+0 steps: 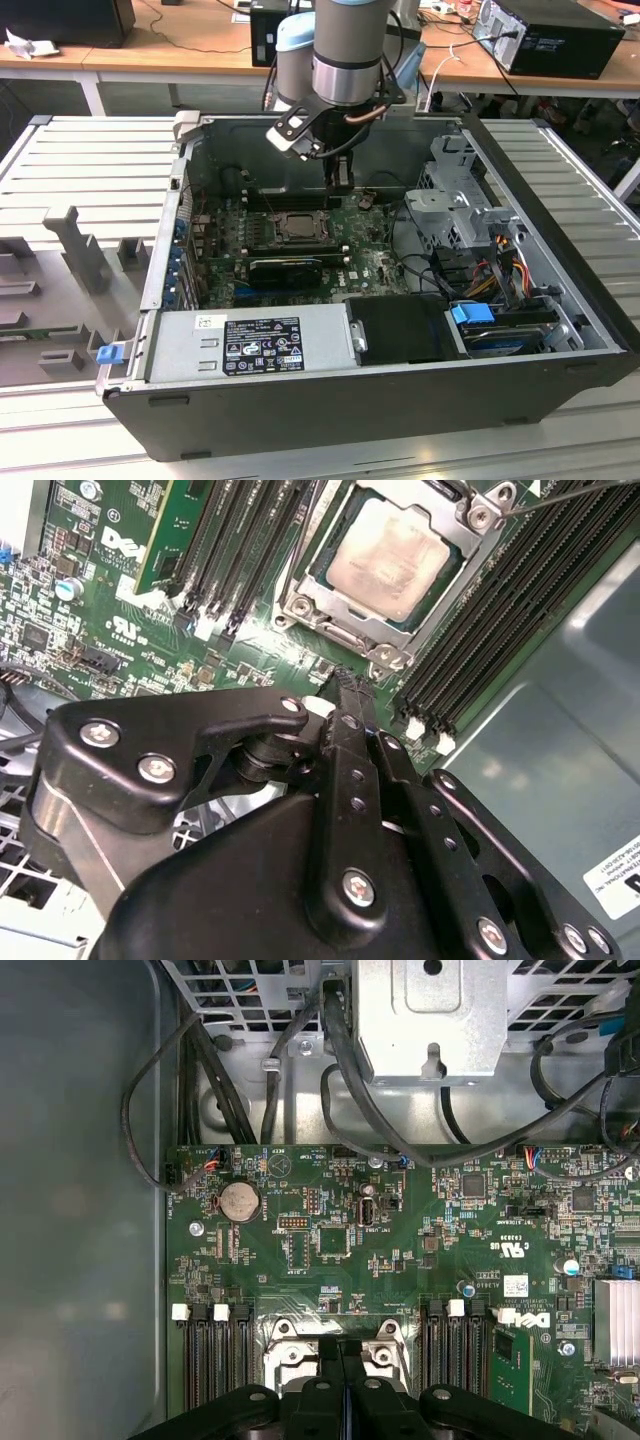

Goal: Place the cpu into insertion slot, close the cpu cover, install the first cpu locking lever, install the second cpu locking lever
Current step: 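Close the cpu cover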

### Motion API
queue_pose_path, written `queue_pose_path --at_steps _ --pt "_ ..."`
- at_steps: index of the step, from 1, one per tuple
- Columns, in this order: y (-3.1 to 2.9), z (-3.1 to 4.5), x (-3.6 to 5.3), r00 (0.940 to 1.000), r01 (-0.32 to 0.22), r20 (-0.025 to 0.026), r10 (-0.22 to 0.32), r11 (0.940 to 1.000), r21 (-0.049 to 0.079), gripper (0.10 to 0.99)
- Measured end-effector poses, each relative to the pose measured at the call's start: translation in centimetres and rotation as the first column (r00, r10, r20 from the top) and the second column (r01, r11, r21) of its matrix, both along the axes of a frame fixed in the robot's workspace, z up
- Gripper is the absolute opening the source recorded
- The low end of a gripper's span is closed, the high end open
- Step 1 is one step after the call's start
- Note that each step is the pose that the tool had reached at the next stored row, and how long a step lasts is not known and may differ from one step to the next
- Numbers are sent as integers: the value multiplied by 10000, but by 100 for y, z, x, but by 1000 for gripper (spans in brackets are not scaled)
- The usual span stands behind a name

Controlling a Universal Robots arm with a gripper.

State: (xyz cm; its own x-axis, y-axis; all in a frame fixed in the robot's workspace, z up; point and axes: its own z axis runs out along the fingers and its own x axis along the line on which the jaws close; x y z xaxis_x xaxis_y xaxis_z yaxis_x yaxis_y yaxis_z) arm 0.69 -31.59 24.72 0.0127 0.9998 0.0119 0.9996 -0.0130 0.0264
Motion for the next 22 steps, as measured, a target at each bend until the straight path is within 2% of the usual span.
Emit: queue_pose_path --at_steps 11,14,15,16,22 --pt "0 -2 -60 10000 0 0 0 10000 1 106" --pt "0 -5 -107 10000 0 0 0 10000 1 106" --pt "0 -28 -172 10000 0 0 0 10000 1 106" --pt "0 -47 -193 10000 0 0 0 10000 0 106" --pt "0 -53 -239 10000 -1 0 1 10000 1 106"
